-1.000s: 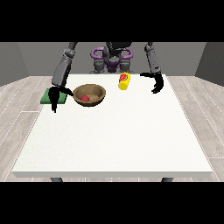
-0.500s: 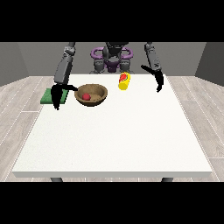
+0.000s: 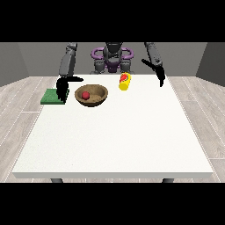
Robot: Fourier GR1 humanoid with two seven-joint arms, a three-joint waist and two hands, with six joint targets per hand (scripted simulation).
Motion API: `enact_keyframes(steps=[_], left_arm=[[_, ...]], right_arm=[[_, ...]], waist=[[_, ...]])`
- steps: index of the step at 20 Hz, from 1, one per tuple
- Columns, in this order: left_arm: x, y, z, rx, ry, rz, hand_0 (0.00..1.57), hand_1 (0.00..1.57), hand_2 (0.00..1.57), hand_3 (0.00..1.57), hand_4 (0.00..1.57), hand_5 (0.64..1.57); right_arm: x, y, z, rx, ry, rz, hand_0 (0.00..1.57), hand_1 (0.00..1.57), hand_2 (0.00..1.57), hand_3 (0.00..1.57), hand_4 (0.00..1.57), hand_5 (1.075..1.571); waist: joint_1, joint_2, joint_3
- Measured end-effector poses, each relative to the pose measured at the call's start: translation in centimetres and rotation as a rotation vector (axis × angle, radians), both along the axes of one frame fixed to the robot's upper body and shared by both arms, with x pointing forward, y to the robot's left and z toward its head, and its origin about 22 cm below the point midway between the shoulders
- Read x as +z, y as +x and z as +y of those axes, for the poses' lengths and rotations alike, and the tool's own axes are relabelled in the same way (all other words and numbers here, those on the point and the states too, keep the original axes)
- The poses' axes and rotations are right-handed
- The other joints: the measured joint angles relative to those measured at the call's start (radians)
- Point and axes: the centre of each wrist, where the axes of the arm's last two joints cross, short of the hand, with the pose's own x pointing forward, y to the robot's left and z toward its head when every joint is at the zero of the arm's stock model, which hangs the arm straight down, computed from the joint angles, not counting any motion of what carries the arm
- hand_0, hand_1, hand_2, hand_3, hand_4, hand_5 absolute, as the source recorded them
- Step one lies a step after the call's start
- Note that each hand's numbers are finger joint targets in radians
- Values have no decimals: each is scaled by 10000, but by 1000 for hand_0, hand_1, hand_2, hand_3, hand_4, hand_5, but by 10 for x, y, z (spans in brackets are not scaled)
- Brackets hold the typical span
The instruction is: Pick the cup and pour the ball into the bowl, then pick the bowl and place it on the pad
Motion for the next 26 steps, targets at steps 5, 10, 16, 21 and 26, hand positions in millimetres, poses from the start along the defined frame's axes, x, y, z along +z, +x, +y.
enact_keyframes(steps=[5,10,16,21,26], left_arm=[[12,4,0,-102,45,-448,0,0,0,0,0,699],[25,5,4,-262,23,-826,0,0,0,0,0,694],[43,8,6,-757,176,-1373,0,0,0,0,0,701],[68,21,-15,-1578,335,-2142,0,0,0,0,0,711],[87,28,-30,-2171,464,-2659,0,0,0,0,0,716]], right_arm=[[-6,8,22,-27,271,163,0,0,0,0,0,1570],[-5,14,28,-269,499,-11,0,0,0,0,0,1569],[-10,4,13,-1069,-319,206,1571,1571,1571,1571,1013,1532],[-5,-18,-29,-1634,-4412,553,1571,1571,1571,1571,1305,1565],[11,-36,-71,-2819,-7608,1077,1571,1571,1571,1571,1287,1570]], waist=[[84,379,12],[293,725,-19],[753,953,-292],[1550,1493,-632],[2338,1940,-742]])
